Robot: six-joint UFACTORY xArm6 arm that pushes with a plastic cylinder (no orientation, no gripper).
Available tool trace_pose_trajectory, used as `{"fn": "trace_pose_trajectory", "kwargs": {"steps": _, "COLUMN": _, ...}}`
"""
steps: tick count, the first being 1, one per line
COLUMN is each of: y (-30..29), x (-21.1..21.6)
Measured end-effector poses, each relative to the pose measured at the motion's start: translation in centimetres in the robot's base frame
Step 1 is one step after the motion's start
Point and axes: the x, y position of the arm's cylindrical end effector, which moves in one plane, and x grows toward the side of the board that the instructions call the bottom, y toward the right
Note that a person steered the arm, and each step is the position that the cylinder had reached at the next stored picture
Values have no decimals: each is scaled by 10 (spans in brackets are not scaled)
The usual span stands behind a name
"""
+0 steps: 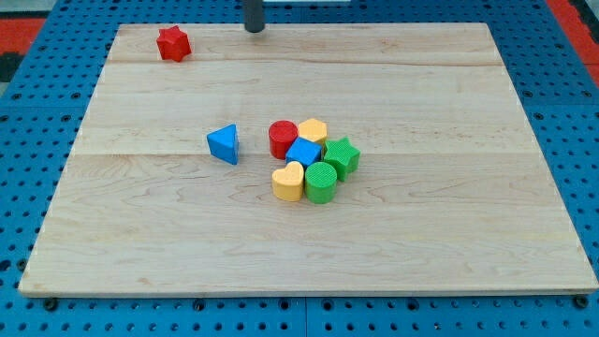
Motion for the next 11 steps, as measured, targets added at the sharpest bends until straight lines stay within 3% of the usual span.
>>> {"fn": "trace_pose_trajectory", "kwargs": {"steps": 1, "y": 84, "x": 36}}
{"fn": "trace_pose_trajectory", "kwargs": {"steps": 2, "y": 152, "x": 132}}
{"fn": "trace_pose_trajectory", "kwargs": {"steps": 3, "y": 184, "x": 208}}
{"fn": "trace_pose_trajectory", "kwargs": {"steps": 4, "y": 167, "x": 257}}
{"fn": "trace_pose_trajectory", "kwargs": {"steps": 5, "y": 70, "x": 246}}
{"fn": "trace_pose_trajectory", "kwargs": {"steps": 6, "y": 18, "x": 212}}
{"fn": "trace_pose_trajectory", "kwargs": {"steps": 8, "y": -24, "x": 159}}
{"fn": "trace_pose_trajectory", "kwargs": {"steps": 9, "y": 5, "x": 146}}
{"fn": "trace_pose_trajectory", "kwargs": {"steps": 11, "y": -52, "x": 140}}
